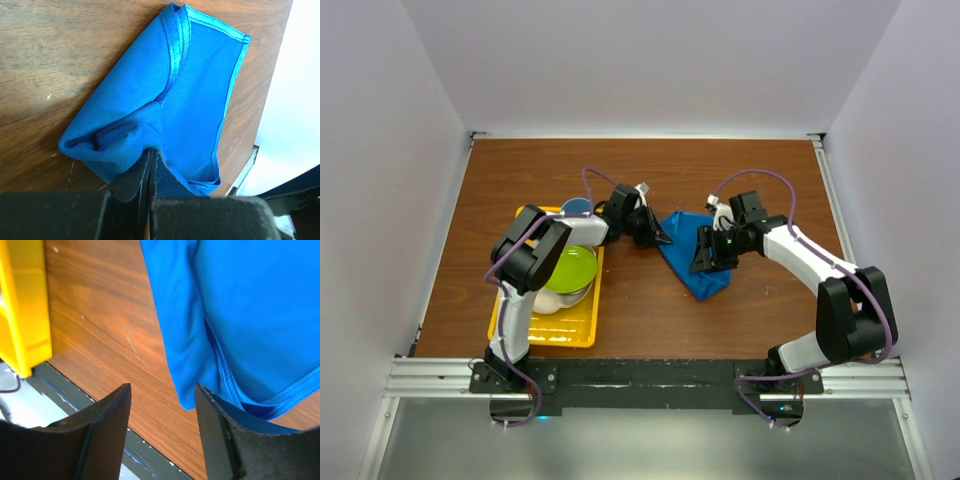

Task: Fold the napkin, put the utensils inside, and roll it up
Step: Roll the napkin with the utensil

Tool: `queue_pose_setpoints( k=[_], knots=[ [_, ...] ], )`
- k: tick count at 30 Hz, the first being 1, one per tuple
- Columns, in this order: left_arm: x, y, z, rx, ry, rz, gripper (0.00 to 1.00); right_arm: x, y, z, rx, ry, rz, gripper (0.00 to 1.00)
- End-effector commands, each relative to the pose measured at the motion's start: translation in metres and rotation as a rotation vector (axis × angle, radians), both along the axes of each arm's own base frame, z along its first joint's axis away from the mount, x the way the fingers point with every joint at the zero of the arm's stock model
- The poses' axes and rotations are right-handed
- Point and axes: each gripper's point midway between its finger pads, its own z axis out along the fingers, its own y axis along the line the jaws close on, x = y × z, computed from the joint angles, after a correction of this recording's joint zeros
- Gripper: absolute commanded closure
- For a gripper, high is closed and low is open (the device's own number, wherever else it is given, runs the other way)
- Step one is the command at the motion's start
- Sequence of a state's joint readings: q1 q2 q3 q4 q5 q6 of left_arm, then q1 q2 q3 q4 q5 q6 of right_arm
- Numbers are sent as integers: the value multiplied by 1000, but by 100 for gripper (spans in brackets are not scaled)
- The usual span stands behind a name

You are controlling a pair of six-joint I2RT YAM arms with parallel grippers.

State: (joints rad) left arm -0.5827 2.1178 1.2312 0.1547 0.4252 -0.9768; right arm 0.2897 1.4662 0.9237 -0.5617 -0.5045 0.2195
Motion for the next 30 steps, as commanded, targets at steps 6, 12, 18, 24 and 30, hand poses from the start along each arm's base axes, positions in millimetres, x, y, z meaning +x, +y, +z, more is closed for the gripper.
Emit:
queue_pose_setpoints(
  k=[6,12,18,24,30],
  knots=[
    [-53,57,-100,302,284,45,100,-25,-9,-53,-77,87,-106,63],
    [-56,62,-103,308,303,49,100,-33,-40,-64,-227,72,-206,86],
    [-53,59,-92,295,296,47,100,-1,-24,-1,-276,-120,-98,58],
    [-53,54,-79,278,326,59,100,25,18,19,-351,-312,54,36],
    [-58,54,-74,271,373,73,100,54,49,12,-491,-448,110,30]
  ],
)
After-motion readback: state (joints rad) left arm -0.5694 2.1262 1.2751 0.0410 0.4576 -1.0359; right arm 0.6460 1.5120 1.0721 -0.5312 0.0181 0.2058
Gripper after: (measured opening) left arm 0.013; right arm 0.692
